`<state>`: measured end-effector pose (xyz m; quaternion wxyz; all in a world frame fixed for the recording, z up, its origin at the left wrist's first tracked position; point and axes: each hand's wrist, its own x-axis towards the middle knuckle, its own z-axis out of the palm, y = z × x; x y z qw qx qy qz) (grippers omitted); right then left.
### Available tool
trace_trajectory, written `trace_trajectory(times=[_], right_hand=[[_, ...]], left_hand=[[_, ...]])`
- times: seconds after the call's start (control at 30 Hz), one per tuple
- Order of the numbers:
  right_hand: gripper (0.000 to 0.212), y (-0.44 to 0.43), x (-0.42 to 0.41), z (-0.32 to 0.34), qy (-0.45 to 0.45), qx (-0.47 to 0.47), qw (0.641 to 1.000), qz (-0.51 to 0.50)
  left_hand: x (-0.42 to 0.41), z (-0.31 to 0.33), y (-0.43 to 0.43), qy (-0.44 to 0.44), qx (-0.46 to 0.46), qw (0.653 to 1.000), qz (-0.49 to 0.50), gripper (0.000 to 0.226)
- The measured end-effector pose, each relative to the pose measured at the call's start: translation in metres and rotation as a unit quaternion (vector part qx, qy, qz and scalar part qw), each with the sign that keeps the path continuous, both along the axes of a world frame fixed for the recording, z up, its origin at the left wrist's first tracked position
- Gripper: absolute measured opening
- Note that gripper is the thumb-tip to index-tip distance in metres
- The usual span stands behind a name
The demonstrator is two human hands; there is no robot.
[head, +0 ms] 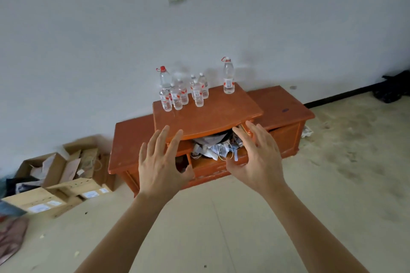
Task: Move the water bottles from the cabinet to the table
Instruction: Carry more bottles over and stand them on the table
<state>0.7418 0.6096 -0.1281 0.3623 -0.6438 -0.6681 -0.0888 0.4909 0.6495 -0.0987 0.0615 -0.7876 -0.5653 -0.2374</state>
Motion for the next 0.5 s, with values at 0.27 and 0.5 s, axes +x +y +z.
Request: trace_trajectory(times=[0.27,0.5], right_hand=[[0.076,0.189,0.019,-0.029,-0.019,-0.053,0.997,0.048],[0.082,0.360,0.035,-0.027,-0.060,-0.120,0.991,0.019]], left_hand=[[0.015,-0.037,0.177,-0.034,-0.017,0.998,0.054,0.098],[0.023,-0.055,0.350,-0.060,-0.052,0.995,0.051,0.095]])
